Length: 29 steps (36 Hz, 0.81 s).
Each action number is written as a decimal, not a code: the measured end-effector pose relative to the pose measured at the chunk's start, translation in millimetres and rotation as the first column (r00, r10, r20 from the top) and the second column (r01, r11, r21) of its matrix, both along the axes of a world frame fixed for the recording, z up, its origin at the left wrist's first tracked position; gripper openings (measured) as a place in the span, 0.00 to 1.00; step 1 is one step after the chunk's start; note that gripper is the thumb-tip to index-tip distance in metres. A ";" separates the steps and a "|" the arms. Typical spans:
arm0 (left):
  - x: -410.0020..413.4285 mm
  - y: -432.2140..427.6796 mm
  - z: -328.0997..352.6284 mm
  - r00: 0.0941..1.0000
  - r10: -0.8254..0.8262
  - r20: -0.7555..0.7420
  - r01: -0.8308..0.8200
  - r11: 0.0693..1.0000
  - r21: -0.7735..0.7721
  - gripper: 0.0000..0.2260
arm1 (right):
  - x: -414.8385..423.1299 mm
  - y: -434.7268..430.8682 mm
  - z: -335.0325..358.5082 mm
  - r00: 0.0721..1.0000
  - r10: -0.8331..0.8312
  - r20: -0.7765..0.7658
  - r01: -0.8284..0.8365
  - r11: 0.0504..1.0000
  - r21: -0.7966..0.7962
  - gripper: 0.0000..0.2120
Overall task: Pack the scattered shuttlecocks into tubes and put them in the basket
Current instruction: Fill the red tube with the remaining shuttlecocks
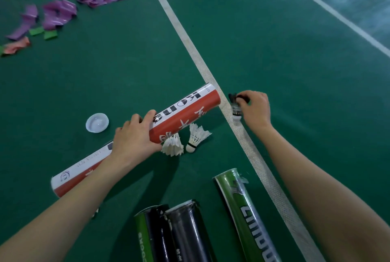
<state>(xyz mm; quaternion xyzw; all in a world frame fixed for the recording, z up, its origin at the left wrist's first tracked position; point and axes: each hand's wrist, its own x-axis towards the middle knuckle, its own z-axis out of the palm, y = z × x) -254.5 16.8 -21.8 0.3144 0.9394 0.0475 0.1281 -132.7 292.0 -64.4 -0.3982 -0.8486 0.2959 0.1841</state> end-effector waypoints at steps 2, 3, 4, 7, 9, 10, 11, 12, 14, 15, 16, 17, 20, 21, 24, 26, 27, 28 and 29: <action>6.9 -6.1 -0.6 1.000 -0.013 -0.005 0.013 1.000 -0.011 0.37 | 4.2 -1.5 13.5 0.963 -0.165 -0.212 0.123 0.973 -0.195 0.06; 10.7 -8.6 -1.1 1.000 -0.020 -0.010 0.020 1.000 -0.019 0.36 | 5.6 -2.9 19.5 0.931 -0.243 -0.274 0.155 0.939 -0.306 0.05; 14.6 -10.7 -1.9 0.999 -0.028 -0.016 0.028 0.999 -0.025 0.36 | 6.5 -4.2 23.8 0.908 -0.285 -0.306 0.154 0.908 -0.389 0.04; 24.6 -14.1 -2.8 0.999 -0.043 -0.027 0.043 0.999 -0.011 0.36 | 9.2 -11.8 31.8 0.913 -0.238 -0.331 0.045 0.866 -0.498 0.04; 29.2 -15.2 -2.6 0.998 -0.053 -0.034 0.053 0.999 0.006 0.35 | 11.1 -21.0 36.8 0.925 -0.191 -0.329 -0.019 0.841 -0.541 0.04; 30.9 -15.7 -2.6 0.997 -0.061 -0.043 0.061 0.998 0.015 0.35 | 12.4 -25.4 38.3 0.933 -0.164 -0.319 -0.049 0.824 -0.565 0.04; 32.4 -16.1 -2.6 0.996 -0.067 -0.051 0.068 0.997 0.028 0.36 | 14.1 -29.7 40.0 0.947 -0.122 -0.298 -0.079 0.809 -0.582 0.04; 33.1 -16.6 -2.6 0.996 -0.068 -0.056 0.071 0.997 0.043 0.36 | 16.3 -34.1 41.3 0.961 -0.070 -0.268 -0.105 0.802 -0.588 0.05; 33.5 -17.9 -1.6 0.996 -0.067 -0.058 0.071 0.996 0.062 0.37 | 21.4 -39.7 42.4 0.979 0.031 -0.203 -0.141 0.820 -0.555 0.11; 33.7 -18.7 -0.8 0.995 -0.072 -0.063 0.076 0.995 0.066 0.37 | 24.5 -42.2 43.9 0.982 0.061 -0.181 -0.150 0.834 -0.531 0.15; 34.2 -19.4 -0.2 0.994 -0.084 -0.069 0.089 0.994 0.067 0.37 | 27.5 -45.5 47.6 0.982 0.076 -0.172 -0.156 0.839 -0.521 0.19; 35.2 -19.7 0.7 0.992 -0.100 -0.076 0.105 0.992 0.069 0.36 | 30.4 -49.5 52.7 0.981 0.085 -0.172 -0.164 0.833 -0.528 0.22; 38.5 -18.0 2.6 0.987 -0.135 -0.090 0.142 0.987 0.078 0.36 | 33.7 -63.0 63.0 0.973 0.115 -0.202 -0.215 0.776 -0.594 0.28; 39.3 -17.4 2.9 0.986 -0.138 -0.091 0.145 0.987 0.076 0.36 | 33.9 -67.8 65.2 0.970 0.126 -0.209 -0.231 0.756 -0.613 0.29; 38.8 -22.3 0.2 0.987 -0.132 -0.092 0.138 0.988 0.069 0.36 | 32.0 -74.6 64.0 0.965 0.139 -0.220 -0.255 0.681 -0.686 0.31; 35.6 -29.0 -3.4 0.989 -0.126 -0.077 0.131 0.990 0.056 0.37 | 26.9 -72.9 54.7 0.967 0.171 -0.190 -0.255 0.622 -0.740 0.35; 33.4 -32.1 -4.9 0.990 -0.123 -0.065 0.126 0.991 0.043 0.37 | 23.6 -72.1 49.2 0.968 0.186 -0.171 -0.250 0.600 -0.760 0.37; 31.0 -34.5 -6.2 0.991 -0.119 -0.058 0.121 0.992 0.031 0.37 | 19.9 -72.2 44.3 0.970 0.183 -0.162 -0.240 0.592 -0.769 0.39; 28.4 -36.2 -6.9 0.992 -0.115 -0.060 0.117 0.993 0.024 0.37 | 15.3 -73.2 40.0 0.972 0.166 -0.164 -0.231 0.599 -0.767 0.38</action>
